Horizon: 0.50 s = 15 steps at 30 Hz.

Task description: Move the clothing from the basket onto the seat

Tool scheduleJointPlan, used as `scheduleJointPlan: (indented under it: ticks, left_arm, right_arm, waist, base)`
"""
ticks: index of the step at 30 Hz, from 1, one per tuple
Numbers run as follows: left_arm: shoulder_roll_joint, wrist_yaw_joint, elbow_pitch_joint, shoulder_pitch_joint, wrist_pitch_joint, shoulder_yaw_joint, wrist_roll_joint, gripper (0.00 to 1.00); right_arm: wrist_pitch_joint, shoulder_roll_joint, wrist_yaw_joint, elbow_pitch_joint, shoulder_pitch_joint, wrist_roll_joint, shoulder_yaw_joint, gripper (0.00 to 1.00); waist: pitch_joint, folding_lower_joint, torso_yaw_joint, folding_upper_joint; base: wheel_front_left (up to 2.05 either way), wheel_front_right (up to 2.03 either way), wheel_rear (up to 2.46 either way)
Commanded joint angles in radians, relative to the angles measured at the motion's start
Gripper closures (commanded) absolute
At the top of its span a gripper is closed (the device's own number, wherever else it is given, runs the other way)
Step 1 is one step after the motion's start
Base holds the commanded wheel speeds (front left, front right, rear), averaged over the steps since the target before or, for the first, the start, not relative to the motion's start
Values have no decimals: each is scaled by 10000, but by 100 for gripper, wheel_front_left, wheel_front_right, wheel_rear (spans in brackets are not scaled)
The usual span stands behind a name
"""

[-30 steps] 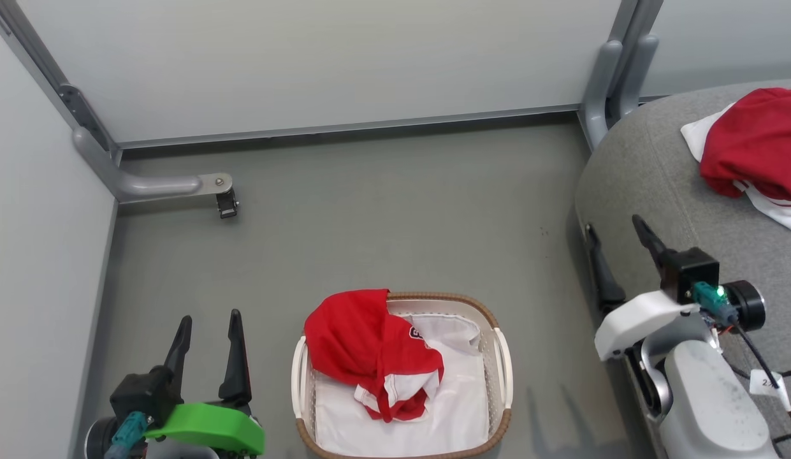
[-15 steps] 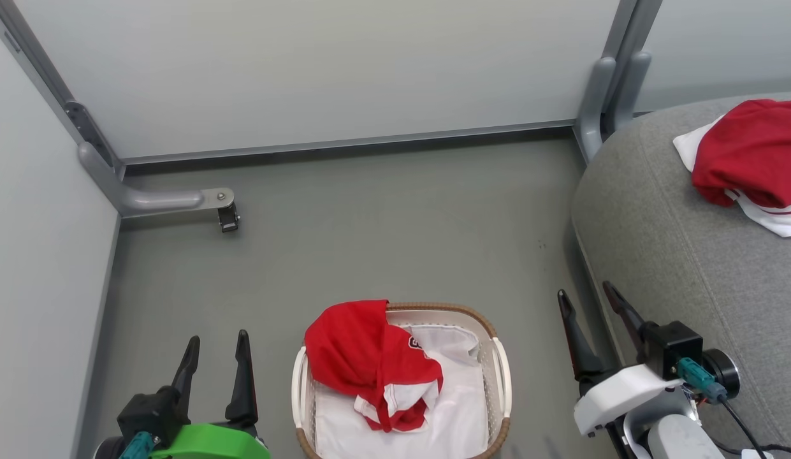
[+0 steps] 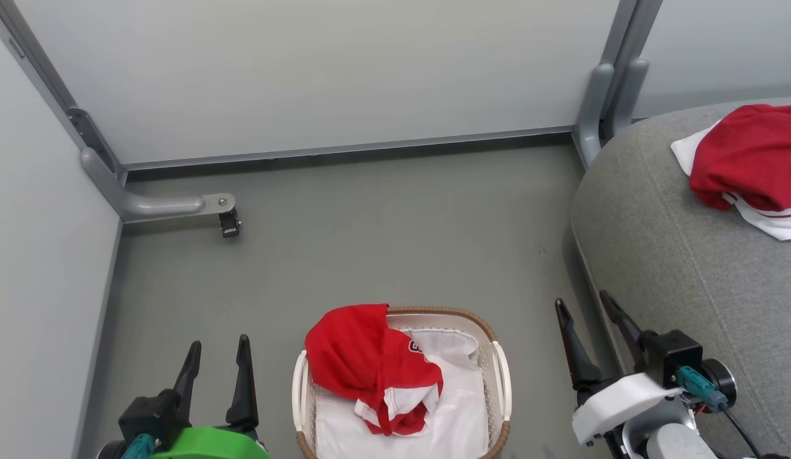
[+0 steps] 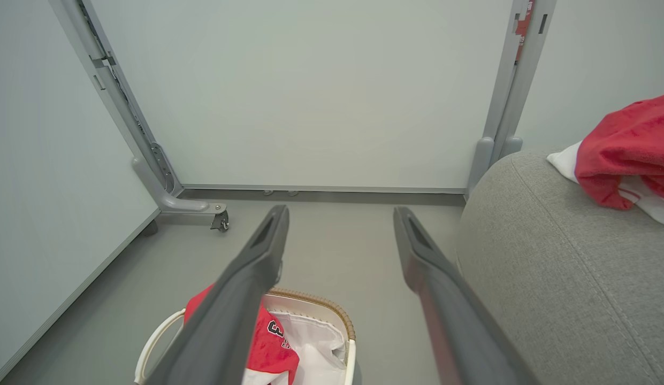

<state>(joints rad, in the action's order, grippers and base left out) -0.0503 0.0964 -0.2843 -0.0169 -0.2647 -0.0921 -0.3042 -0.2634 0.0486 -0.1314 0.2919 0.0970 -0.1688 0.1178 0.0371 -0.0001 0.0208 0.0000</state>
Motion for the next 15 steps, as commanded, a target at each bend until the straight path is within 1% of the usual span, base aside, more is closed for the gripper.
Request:
scheduleJointPlan:
  ticks: [1, 15]
  left_arm:
    - [-7, 10, 19, -134, 5, 41, -17, 0]
    - [-7, -34, 32, -9, 5, -39, -68, 0]
  right_arm:
    - [-19, 36, 14, 0, -91, -82, -17, 0]
    - [-19, 37, 14, -45, 64, -124, 27, 0]
  waist:
    - [4, 1, 1, 0]
    - [111, 1, -118, 0]
  base:
    - [0, 0, 0]
    - [0, 0, 0]
